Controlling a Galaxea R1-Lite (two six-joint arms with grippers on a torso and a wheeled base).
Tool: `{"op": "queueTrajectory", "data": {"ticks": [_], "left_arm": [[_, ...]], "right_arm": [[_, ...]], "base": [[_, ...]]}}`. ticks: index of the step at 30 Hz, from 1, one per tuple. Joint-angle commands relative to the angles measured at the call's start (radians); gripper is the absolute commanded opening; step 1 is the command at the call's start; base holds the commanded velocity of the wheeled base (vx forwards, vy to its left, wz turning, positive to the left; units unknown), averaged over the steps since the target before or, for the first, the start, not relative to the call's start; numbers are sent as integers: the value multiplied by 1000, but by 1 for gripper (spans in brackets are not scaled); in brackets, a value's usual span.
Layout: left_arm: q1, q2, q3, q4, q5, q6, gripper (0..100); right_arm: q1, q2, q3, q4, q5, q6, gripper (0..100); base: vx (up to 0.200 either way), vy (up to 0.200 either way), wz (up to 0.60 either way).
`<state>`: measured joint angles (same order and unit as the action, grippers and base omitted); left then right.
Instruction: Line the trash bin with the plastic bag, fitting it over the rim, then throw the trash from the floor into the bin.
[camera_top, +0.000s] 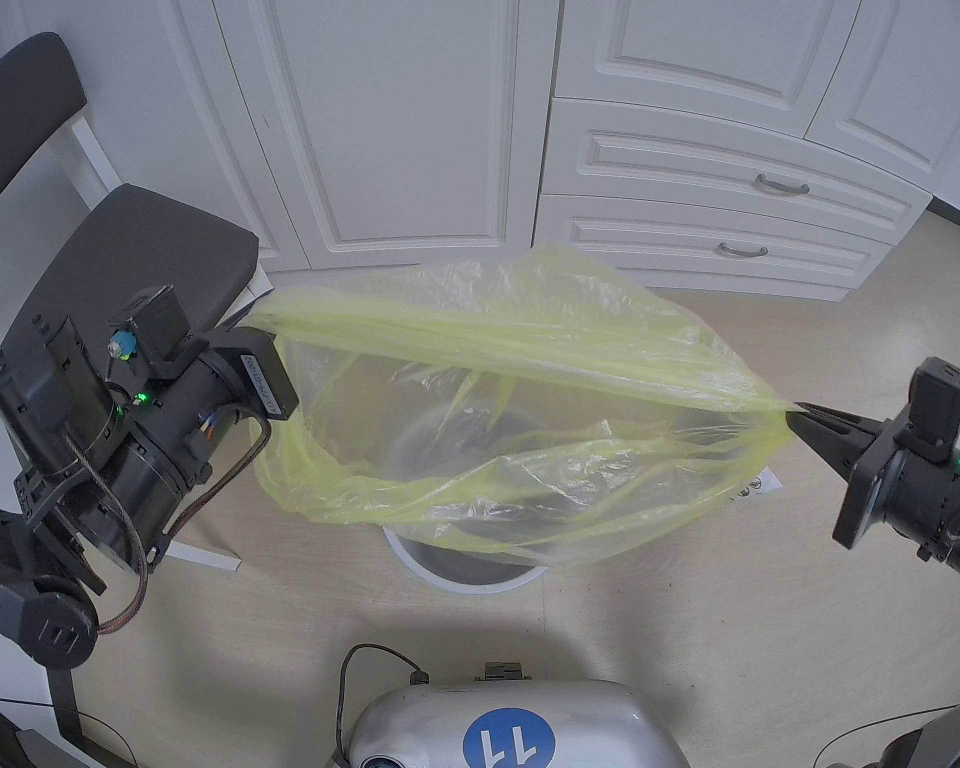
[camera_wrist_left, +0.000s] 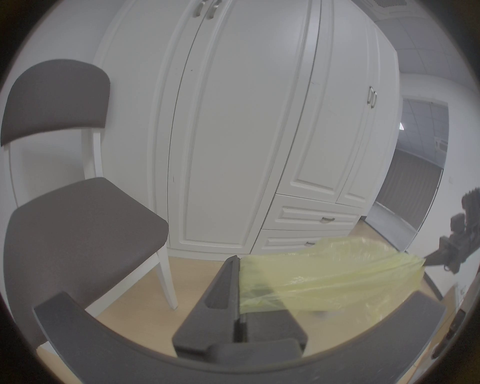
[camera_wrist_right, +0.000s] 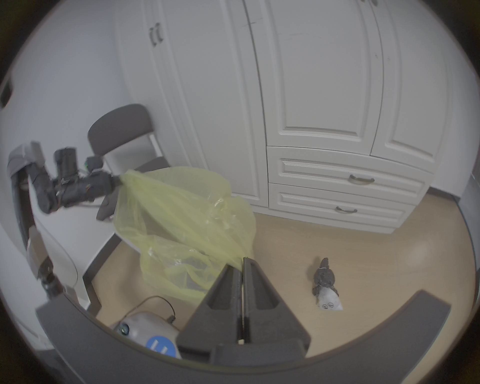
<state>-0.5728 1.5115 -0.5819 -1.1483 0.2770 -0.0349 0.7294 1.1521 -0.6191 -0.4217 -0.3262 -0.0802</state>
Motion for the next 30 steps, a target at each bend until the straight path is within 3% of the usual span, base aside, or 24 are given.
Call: {"op": "queueTrajectory", "data": {"ticks": [1, 5, 15, 17, 21, 23, 26, 27, 28, 30], "left_arm": [[85, 13, -21, 1, -50, -51, 0], [120, 19, -30, 9, -73, -68, 0], [110, 19, -7, 10, -128, -71, 0], [99, 19, -12, 5, -128, -71, 0], [14, 18, -72, 2, -105, -115, 0], [-65, 27, -142, 5, -24, -172, 0], [-194, 76, -269, 7, 166, -241, 0], [-194, 76, -269, 7, 166, -241, 0], [-257, 93, -325, 4, 214, -293, 0], [-317, 95, -372, 7, 235, -372, 0]], "right_arm": [[-54, -88, 65, 14, 33, -55, 0], [-65, -78, 67, 23, 33, -58, 0], [-80, -58, 88, 12, 47, -89, 0], [-76, -60, 91, 12, 59, -89, 0], [-57, -32, 108, 15, 145, -84, 0], [-30, 21, 127, 6, 167, -81, 0], [30, 110, 128, -34, 167, -39, 0], [30, 110, 128, -34, 167, -39, 0], [68, 164, 130, -92, 168, 19, 0], [116, 228, 127, -175, 168, 80, 0]], "base": [[0, 0, 0], [0, 0, 0], [0, 0, 0], [0, 0, 0], [0, 0, 0], [0, 0, 0], [0, 0, 0], [0, 0, 0], [0, 0, 0], [0, 0, 0]]}}
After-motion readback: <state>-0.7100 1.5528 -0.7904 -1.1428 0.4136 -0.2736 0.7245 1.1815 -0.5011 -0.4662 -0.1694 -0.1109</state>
